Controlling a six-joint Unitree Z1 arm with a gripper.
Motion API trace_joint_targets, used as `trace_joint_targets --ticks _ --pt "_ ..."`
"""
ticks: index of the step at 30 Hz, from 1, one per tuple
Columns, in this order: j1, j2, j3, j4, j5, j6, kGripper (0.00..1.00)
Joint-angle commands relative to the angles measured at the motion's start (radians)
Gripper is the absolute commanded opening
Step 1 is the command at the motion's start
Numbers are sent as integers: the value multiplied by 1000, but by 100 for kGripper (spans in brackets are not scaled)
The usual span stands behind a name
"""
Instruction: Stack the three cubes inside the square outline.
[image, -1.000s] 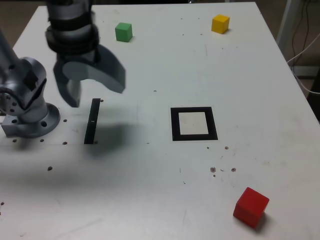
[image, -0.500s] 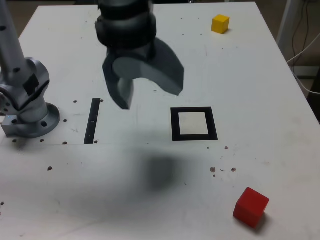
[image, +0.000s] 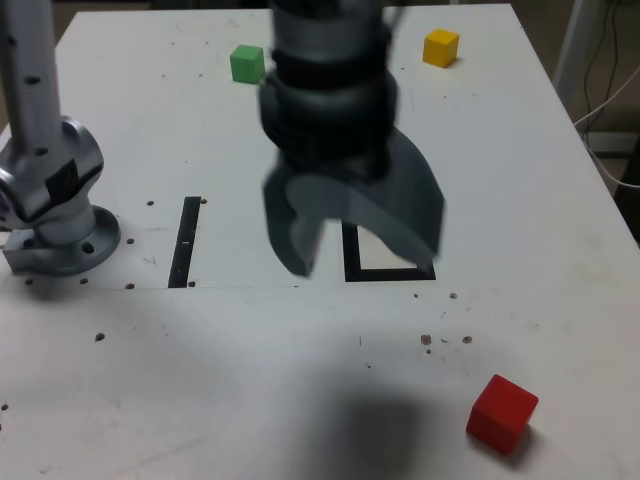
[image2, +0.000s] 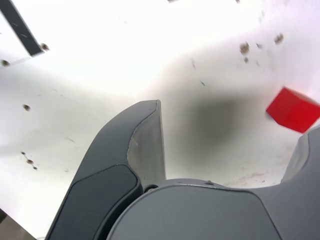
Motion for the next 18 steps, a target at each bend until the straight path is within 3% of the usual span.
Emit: trace_joint_targets --ticks 1,12,18 --pt "-9 44 -91 17 3 6 93" --pt "-15 202 -280 31 11 128 93" --pt "-15 314 -421 87 17 245 93"
